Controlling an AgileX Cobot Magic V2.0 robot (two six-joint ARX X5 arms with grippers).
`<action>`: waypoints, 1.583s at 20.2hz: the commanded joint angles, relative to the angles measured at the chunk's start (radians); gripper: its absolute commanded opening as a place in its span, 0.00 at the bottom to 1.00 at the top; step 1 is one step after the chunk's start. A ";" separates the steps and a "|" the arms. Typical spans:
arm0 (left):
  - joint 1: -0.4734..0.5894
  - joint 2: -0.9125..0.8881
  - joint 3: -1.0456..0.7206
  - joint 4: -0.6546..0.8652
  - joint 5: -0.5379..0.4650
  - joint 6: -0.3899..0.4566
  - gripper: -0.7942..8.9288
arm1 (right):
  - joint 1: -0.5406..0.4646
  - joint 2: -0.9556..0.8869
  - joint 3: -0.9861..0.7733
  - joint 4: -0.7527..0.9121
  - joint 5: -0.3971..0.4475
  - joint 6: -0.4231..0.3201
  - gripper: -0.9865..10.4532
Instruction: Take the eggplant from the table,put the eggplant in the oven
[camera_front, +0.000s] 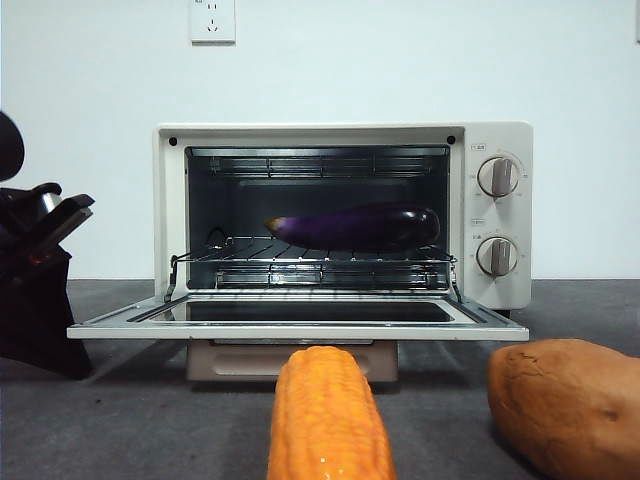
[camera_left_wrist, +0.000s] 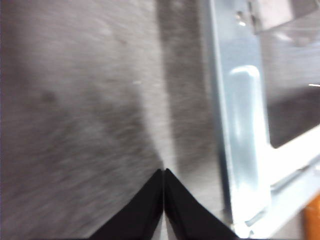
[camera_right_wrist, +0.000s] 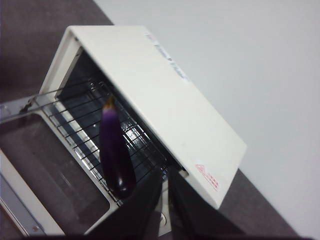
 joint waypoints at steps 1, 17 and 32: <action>0.011 0.050 0.004 0.014 0.085 0.027 0.09 | 0.018 -0.033 0.010 -0.005 0.004 0.071 0.09; 0.113 0.072 0.078 0.143 0.567 0.072 0.09 | 0.018 -0.187 0.009 -0.289 -0.060 0.349 0.09; -0.014 -0.288 0.479 -0.322 -0.075 0.095 0.09 | -0.031 -0.171 -0.246 -0.337 -0.221 0.339 0.09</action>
